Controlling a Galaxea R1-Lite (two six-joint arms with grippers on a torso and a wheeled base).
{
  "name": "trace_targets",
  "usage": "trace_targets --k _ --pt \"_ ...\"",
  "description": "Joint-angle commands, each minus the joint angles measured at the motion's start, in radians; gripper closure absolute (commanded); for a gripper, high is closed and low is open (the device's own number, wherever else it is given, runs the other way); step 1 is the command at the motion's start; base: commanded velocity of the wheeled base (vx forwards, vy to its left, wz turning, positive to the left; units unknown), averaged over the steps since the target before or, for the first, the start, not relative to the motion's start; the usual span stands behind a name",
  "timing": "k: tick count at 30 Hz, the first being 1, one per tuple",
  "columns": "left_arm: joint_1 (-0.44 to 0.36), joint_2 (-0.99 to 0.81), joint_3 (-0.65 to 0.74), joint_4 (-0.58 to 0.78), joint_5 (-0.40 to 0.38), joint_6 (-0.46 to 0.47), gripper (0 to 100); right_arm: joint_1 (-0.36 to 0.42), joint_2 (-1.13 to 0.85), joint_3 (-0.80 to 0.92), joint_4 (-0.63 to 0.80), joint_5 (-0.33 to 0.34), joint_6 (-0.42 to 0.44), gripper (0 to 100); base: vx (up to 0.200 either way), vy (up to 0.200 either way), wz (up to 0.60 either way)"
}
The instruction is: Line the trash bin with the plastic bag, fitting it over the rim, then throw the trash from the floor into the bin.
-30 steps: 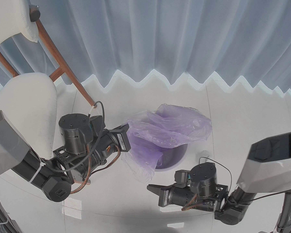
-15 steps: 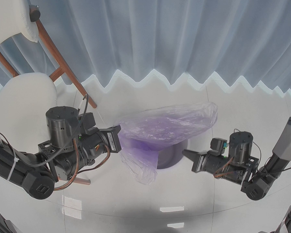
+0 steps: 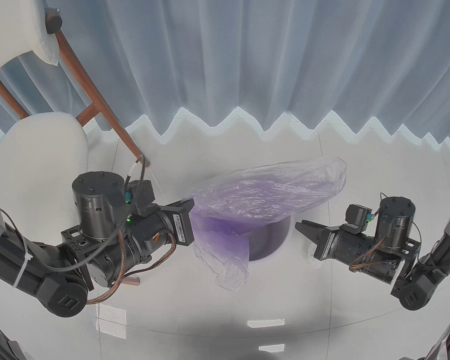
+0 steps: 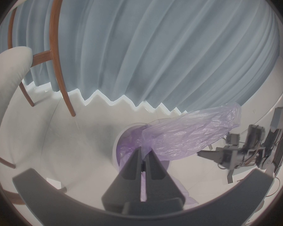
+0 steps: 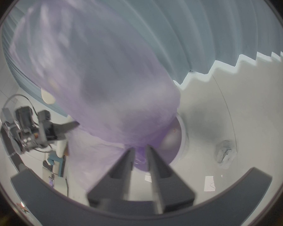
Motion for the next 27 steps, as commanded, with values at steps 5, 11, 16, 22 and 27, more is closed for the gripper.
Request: trace_targets --k 5,11,16,22,27 --pt "-0.015 0.066 0.035 -0.111 0.032 0.043 100 0.041 -0.367 -0.019 0.203 -0.153 0.111 0 0.0 0.0 0.0" --pt "-0.014 0.072 0.029 -0.112 0.032 0.042 100 0.047 -0.502 -0.065 0.446 -0.153 0.123 0 0.0 0.0 0.0" --pt "-0.015 0.071 0.031 -0.112 0.032 0.043 100 0.045 -0.562 -0.139 0.531 -0.153 0.131 0 0.0 0.0 0.0" --pt "-0.015 0.071 0.027 -0.115 0.032 0.043 100 0.039 -0.571 -0.177 0.681 -0.165 0.128 0 0.0 0.0 0.0" --pt "-0.015 0.072 0.029 -0.132 0.033 0.043 100 0.039 -0.569 -0.132 0.692 -0.165 0.125 0 0.0 0.0 0.0"
